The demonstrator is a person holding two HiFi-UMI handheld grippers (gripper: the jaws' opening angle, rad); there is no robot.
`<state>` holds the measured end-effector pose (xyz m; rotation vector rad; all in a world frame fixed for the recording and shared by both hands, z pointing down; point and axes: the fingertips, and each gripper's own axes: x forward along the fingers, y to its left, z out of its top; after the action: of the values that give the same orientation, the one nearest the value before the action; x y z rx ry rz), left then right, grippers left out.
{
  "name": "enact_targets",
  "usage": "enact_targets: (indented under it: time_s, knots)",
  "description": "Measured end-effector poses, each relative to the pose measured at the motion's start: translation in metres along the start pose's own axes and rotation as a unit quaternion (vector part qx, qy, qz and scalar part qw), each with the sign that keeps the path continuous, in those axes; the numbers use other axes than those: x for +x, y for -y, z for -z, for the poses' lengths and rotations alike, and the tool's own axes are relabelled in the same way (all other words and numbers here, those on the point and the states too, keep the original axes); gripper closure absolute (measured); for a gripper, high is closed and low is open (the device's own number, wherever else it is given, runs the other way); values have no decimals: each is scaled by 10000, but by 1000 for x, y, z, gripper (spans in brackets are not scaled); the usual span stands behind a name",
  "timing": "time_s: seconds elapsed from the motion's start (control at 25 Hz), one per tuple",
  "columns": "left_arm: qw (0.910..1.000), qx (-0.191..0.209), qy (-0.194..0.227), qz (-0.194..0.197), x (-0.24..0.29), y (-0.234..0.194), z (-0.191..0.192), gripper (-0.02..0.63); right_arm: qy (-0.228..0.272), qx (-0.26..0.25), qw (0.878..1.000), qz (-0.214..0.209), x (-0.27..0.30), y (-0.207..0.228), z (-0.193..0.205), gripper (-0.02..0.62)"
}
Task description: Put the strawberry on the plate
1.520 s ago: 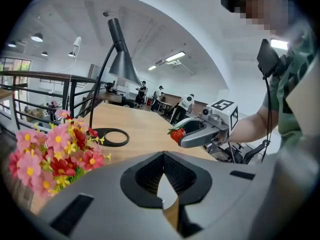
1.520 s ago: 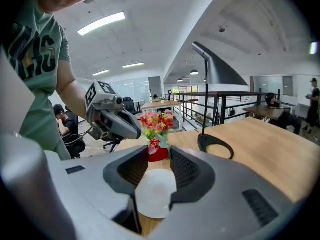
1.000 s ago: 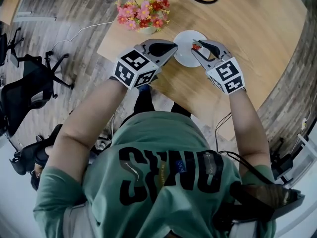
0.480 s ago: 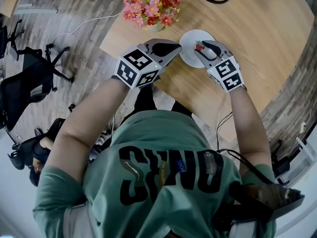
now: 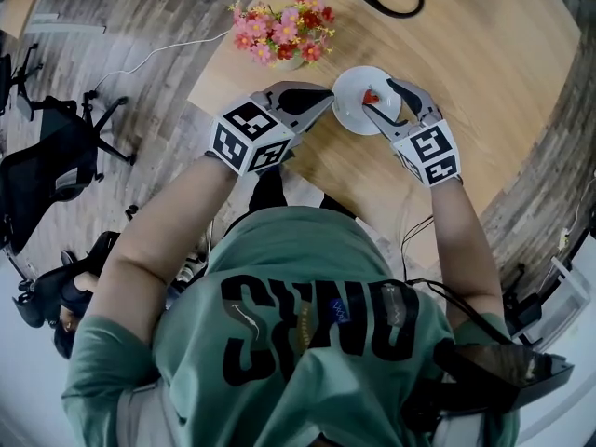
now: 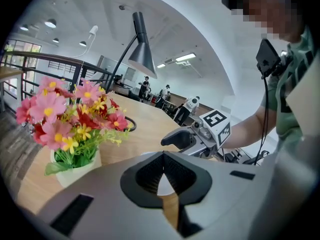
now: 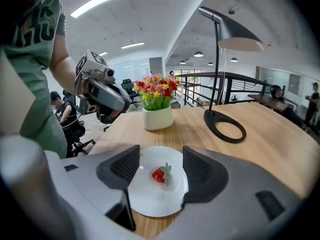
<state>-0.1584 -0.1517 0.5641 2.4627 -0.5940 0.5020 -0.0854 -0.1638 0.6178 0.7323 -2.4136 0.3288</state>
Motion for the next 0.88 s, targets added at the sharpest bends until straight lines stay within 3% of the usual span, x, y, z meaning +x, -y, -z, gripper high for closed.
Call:
enact_targets:
  time_s: [0.48,0.68,0.88]
  knots:
    - [9986,-126,488,127,-44,30,-46,601,519,711,9961,-79,-45,1,-49,345]
    - [9969,-121,770,130,-64,42,-71,601,677,742,9948,185,-73,10,-67,450]
    - [9946,-49,1011,212,-82,68,-88,601,817,776,9931,323,-96,13,-83,504]
